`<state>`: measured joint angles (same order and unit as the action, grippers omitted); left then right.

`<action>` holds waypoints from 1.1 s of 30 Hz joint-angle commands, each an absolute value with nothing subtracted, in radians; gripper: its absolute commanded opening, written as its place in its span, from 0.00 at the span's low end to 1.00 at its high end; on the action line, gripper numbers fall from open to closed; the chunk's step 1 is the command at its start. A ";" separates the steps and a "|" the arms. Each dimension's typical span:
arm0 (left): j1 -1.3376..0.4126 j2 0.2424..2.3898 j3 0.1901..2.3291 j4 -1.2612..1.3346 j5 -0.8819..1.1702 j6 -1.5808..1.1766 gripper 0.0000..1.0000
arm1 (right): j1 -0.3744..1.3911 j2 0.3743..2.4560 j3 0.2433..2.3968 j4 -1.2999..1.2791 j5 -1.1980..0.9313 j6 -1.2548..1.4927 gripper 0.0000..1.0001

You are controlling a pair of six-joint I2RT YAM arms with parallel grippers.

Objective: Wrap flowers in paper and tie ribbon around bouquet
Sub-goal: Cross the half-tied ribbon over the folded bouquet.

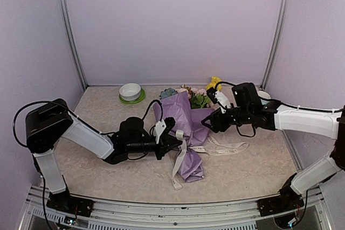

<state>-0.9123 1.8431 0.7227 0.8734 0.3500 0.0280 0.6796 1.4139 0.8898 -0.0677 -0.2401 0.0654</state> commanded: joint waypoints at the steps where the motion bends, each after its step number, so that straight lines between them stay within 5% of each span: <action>1: -0.934 1.797 0.699 0.885 0.296 0.042 0.00 | 0.599 1.426 0.967 -0.373 0.062 0.148 0.65; 12: -0.955 1.776 0.675 0.876 0.245 0.070 0.00 | 0.567 1.794 1.077 -0.397 -0.179 0.129 0.50; 16: -0.965 1.772 0.682 0.848 0.237 0.088 0.00 | 0.566 1.805 1.038 -0.389 -0.200 0.140 0.34; 20: -0.970 1.760 0.681 0.835 0.222 0.101 0.00 | 0.564 1.743 0.990 -0.385 -0.148 0.176 0.00; 26: -0.974 1.757 0.685 0.823 0.212 0.126 0.00 | 0.528 1.515 0.995 -0.511 -0.071 0.133 0.00; 30: -1.006 1.762 0.685 0.836 0.125 0.167 0.00 | 0.554 1.307 1.021 -0.428 -0.562 0.025 0.00; 33: -1.033 1.767 0.684 0.839 0.079 0.198 0.00 | 0.641 1.284 1.108 -0.287 -0.641 0.053 0.00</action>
